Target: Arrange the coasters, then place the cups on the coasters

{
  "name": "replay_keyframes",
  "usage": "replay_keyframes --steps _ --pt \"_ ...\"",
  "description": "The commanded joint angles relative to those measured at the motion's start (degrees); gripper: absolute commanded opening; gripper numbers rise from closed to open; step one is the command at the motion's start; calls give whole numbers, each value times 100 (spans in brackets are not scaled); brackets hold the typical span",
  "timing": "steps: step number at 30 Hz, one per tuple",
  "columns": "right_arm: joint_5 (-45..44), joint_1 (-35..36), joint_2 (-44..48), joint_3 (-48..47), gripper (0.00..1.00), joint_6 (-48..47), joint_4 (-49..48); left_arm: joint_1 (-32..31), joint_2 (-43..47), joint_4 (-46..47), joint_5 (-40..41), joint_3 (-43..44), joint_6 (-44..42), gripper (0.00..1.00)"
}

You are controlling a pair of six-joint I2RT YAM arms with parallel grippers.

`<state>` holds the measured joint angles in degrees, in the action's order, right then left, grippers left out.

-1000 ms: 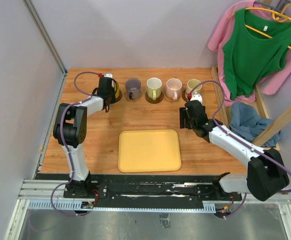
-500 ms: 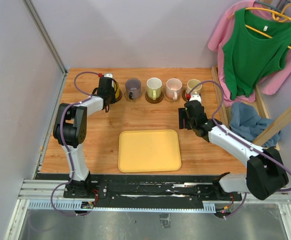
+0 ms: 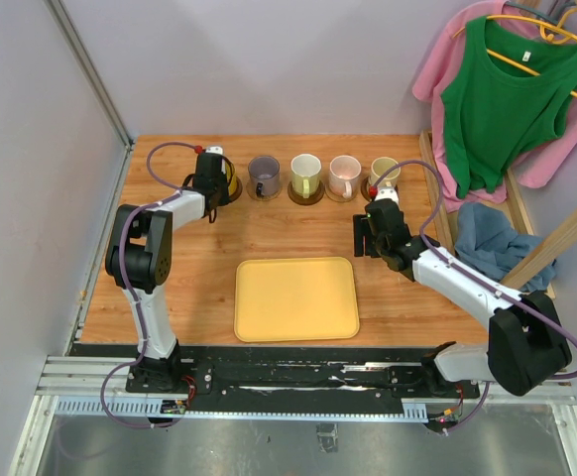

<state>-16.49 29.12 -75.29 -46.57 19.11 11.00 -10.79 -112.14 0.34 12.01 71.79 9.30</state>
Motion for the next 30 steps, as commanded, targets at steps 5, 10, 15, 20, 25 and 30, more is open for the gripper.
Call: replay_keyframes --steps 5,10,15,20,25,30 --pt "42 -47 -38 -169 69 58 51 15 186 -179 234 64 5 34" --pt "76 -47 -41 -170 69 68 51 15 265 -184 223 12 -19 47" --pt "85 -47 -44 -152 69 81 48 16 325 -183 218 -44 -25 53" --pt "85 -47 -30 -128 69 82 51 15 406 -213 252 -102 -37 61" --pt "93 -47 -18 -113 69 100 51 15 472 -295 372 -137 -42 62" --pt "105 -47 -15 -100 69 104 51 15 514 -339 467 -178 -33 61"
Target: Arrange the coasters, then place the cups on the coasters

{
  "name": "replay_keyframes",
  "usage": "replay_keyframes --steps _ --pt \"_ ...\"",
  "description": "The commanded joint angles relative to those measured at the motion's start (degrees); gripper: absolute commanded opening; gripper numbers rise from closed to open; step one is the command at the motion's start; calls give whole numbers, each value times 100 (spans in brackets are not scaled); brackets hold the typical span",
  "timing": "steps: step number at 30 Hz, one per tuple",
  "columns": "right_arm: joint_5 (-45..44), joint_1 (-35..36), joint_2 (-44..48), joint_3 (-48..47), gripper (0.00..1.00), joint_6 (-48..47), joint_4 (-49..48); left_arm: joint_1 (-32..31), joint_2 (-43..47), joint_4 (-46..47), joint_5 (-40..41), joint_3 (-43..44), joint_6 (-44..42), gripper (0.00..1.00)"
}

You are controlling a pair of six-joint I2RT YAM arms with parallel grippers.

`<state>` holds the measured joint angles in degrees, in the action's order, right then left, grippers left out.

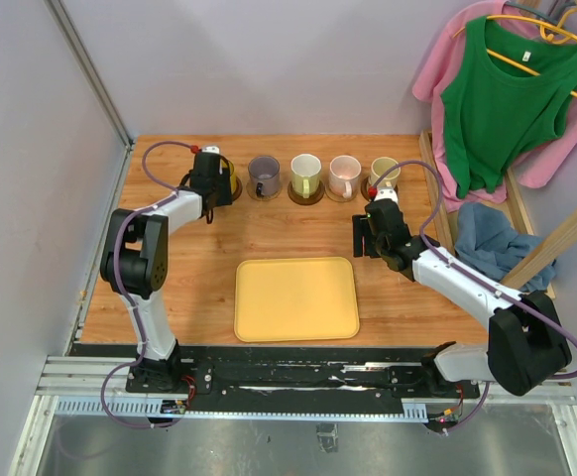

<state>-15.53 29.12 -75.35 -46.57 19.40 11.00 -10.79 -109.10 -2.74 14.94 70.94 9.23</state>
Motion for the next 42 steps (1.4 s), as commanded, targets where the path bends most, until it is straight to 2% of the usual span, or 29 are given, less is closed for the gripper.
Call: replay_keyframes --steps 1,18,26,37,42 --pt "6 -47 -5 -98 69 75 51 20 215 -34 182 -102 -27 61" --pt "50 -47 -51 -57 69 102 11 36 353 -112 597 -221 10 61" --pt "59 -47 -42 -54 69 100 9 43 445 -100 481 -289 26 60" --pt "-231 -47 76 -90 65 -32 21 42 1310 -189 -557 -678 298 62" --pt "-436 -93 280 -112 63 -185 -55 41 1803 130 -1292 -1079 566 63"
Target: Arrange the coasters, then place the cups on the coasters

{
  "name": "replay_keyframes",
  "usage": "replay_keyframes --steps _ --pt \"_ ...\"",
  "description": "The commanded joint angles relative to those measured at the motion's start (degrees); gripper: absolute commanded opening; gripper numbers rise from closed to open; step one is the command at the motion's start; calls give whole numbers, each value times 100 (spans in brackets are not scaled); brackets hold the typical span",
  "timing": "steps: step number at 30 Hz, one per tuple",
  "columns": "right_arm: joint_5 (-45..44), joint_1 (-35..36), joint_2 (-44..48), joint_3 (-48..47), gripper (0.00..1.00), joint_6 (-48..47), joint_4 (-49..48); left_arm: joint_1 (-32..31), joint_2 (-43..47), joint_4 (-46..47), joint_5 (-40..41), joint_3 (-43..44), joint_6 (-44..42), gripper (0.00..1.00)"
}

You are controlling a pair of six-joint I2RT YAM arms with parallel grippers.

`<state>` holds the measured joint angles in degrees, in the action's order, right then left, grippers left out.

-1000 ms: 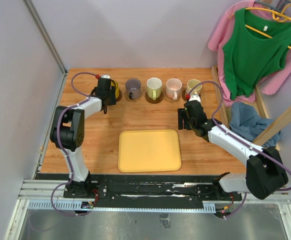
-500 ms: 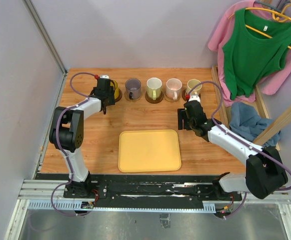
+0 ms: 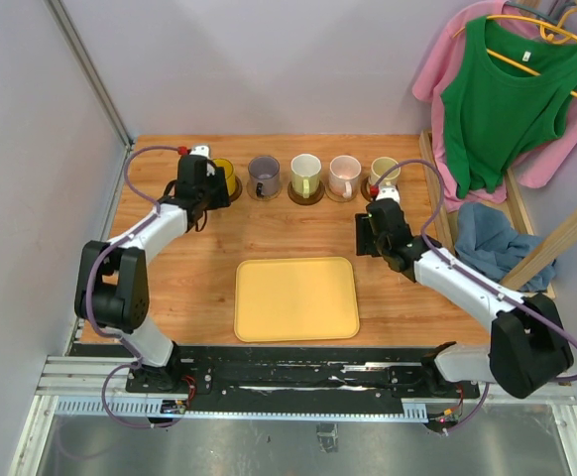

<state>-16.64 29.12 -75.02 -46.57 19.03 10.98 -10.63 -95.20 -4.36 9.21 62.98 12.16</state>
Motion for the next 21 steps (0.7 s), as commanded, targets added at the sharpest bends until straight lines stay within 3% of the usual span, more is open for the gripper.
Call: replay_keyframes --steps 1,3,6,13,21 --pt "-352 -122 282 -112 63 -153 -79 18 487 374 -848 -377 329 63" --pt "-327 -198 330 -87 60 -139 -155 -38 635 536 -997 -602 394 63" --pt "66 -374 316 7 46 -129 -370 -261 705 728 -961 -923 388 62" --pt "1267 -670 -208 112 23 -150 -760 -1007 209 1212 -986 -1167 426 53" --pt "1769 -677 -1113 -107 8 -454 -1087 -1480 -519 1540 -891 -858 430 45"
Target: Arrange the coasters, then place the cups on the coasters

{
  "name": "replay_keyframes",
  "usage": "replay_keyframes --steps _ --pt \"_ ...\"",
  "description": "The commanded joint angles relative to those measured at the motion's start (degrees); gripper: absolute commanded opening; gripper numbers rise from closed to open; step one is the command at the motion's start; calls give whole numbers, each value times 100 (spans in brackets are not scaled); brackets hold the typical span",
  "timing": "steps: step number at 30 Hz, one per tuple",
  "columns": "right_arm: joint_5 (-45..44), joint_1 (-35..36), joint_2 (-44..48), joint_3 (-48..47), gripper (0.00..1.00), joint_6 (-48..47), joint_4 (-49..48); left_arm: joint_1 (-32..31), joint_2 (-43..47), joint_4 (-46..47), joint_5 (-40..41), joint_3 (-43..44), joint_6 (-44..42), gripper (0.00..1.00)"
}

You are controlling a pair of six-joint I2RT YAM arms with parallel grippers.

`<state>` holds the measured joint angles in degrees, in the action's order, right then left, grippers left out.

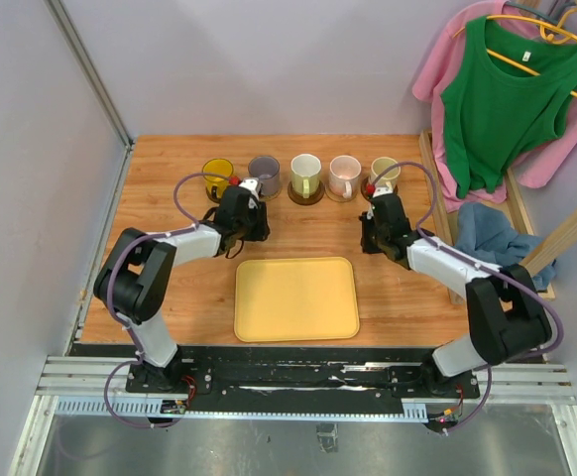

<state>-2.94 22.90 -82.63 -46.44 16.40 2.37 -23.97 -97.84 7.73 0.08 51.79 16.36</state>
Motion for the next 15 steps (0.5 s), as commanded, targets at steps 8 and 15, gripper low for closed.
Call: replay_keyframes --steps 8,15 --pt "926 -44 -960 -369 1 -248 -499 -394 -641 264 177 448 -84 7" --pt "1312 -1 -1467 -711 1 -365 -624 -505 -869 159 89 482 -115 6"
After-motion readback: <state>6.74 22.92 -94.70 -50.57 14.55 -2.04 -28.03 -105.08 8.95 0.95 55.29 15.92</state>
